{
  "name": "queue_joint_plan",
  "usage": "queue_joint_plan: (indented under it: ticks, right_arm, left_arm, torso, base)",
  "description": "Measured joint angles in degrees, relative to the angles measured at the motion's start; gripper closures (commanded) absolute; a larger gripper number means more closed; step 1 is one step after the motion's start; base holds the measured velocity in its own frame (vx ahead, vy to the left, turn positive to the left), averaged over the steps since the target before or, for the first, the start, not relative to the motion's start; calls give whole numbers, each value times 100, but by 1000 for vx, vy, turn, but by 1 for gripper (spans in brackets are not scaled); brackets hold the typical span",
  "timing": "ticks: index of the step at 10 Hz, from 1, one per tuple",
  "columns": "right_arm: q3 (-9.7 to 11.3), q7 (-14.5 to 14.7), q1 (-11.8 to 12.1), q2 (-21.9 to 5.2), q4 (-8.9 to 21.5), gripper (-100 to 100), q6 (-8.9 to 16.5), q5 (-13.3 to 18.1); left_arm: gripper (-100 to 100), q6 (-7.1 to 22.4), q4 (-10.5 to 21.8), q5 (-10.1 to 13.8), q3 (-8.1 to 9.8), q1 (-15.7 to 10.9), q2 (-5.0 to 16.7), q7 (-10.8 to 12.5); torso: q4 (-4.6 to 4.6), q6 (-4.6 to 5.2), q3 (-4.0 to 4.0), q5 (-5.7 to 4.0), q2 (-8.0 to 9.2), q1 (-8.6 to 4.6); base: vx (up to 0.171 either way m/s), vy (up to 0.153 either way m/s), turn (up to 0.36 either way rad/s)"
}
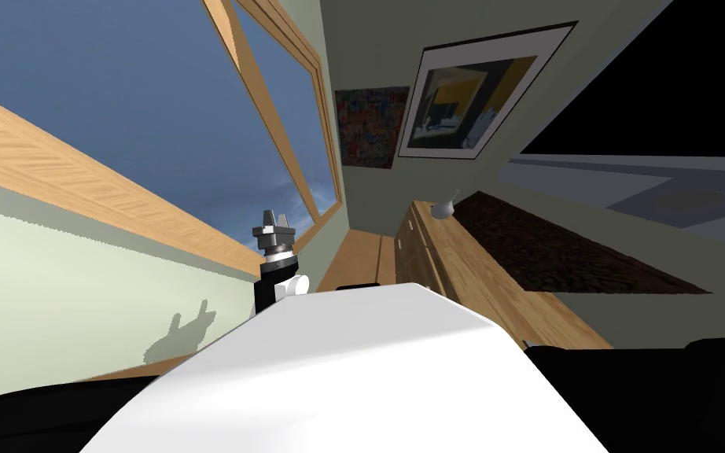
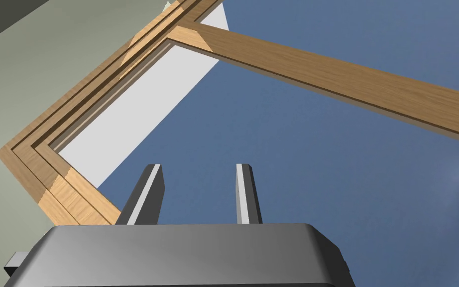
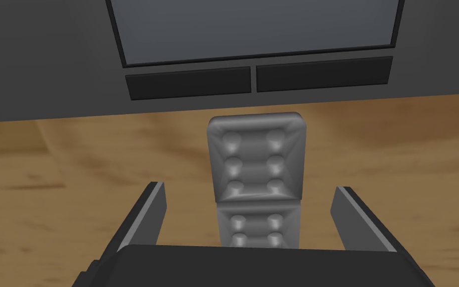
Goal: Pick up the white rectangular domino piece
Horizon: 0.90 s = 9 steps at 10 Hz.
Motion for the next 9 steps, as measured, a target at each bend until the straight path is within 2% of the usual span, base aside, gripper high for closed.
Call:
queue_joint_plan:
  ticks: [5,7,8,9]
  right_arm:
    - [262,698,-114,188,196,-100,33,-215]
    - [319,975,-125,239,244,-100,29,-279]
    - [318,996,-124,240,244,100,25,-281]
    - [327,995,-115,242,249,100,23,-278]
  left_arm:
    - [0,0,0,0,0,0,0,0]
    - [0,0,0,0,0,-1,0,0]
    - [0,0,0,0,0,-1,0,0]
    - [0,0,0,0,0,-1,0,0]
  torso:
    - [4,10,5,-7,5,5]
    - [9,8,15,-14,24,6]
    - [12,9,22,-14,35,7]
    - [17,0,26,-13,38,5]
  base:
    - [85,-17,-81]
    - [25,0,5]
    - [2,0,-16]
    - [1,1,11]
